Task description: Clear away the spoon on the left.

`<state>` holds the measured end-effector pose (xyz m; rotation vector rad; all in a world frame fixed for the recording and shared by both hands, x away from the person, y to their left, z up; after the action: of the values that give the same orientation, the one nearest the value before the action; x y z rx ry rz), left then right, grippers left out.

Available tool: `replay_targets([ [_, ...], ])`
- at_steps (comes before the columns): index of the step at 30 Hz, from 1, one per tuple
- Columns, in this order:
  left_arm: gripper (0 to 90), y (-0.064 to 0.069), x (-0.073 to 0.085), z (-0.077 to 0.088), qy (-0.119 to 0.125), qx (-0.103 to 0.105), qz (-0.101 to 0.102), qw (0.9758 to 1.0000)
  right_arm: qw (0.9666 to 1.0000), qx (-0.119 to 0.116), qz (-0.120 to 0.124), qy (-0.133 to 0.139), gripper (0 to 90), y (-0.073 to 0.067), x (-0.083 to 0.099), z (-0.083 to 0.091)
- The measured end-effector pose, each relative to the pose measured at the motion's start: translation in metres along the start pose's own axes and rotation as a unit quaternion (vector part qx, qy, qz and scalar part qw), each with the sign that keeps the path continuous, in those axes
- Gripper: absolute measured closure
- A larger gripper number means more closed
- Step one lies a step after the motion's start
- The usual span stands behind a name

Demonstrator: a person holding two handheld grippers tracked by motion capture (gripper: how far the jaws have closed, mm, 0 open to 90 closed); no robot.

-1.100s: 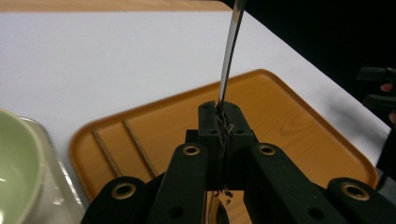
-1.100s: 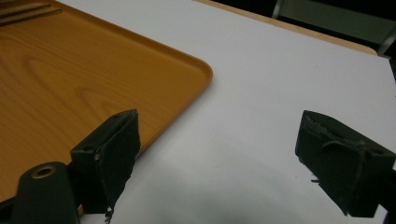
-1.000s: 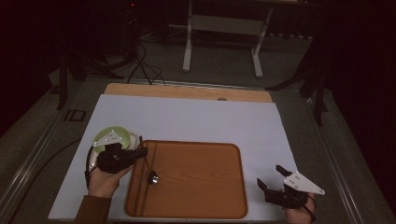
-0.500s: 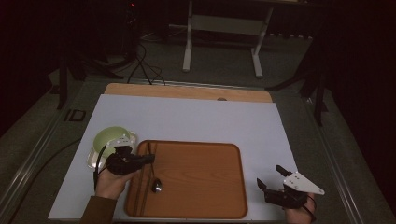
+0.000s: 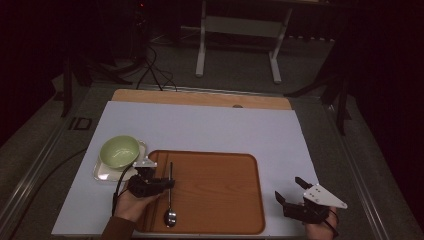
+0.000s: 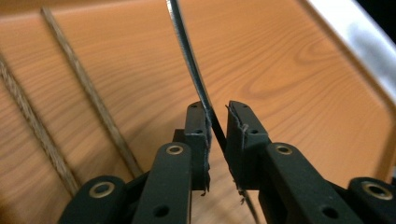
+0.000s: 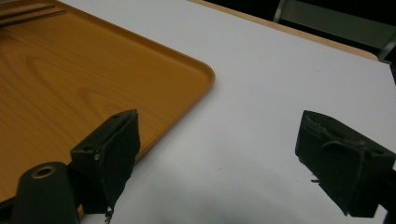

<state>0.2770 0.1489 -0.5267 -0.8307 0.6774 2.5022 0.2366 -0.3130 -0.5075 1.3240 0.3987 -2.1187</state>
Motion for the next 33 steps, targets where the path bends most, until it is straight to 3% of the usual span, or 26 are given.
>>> replay_targets([
  [5, 69.0, 0.0, 0.001, -0.005, -0.015, -0.035, -0.007, 0.9992, 1.0, 0.0, -0.001, 0.001, 13.8, 0.0, 0.0, 0.0],
  [11, 58.0, 0.004, 0.0, -0.008, -0.022, -0.082, -0.032, 0.9959, 1.0, -0.001, 0.0, 0.0, 13.8, 0.0, 0.0, 0.0],
  [15, 54.1, 0.004, -0.001, -0.006, -0.013, -0.086, -0.032, 0.9957, 1.0, -0.001, 0.0, 0.001, 13.8, 0.0, 0.0, 0.0],
  [23, 50.0, 0.002, -0.002, 0.004, 0.028, -0.085, -0.029, 0.9955, 1.0, 0.0, 0.0, 0.001, 13.8, 0.0, 0.0, 0.0],
  [33, 44.4, 0.005, -0.004, 0.02, 0.077, -0.132, -0.07, 0.9858, 1.0, 0.0, 0.002, 0.003, 13.8, 0.0, -0.001, 0.001],
])
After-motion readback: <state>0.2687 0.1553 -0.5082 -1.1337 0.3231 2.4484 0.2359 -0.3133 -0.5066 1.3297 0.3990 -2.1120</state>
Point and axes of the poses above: each handheld gripper's, and its own axes: z roughly backward along the jaws, x roughly out of its underside, y roughly to its right, the point moved 2 cm from there along -z, roughly forward along the jaws, and after that the axes turned 6 degrees about -x, right-handed, at the moved point
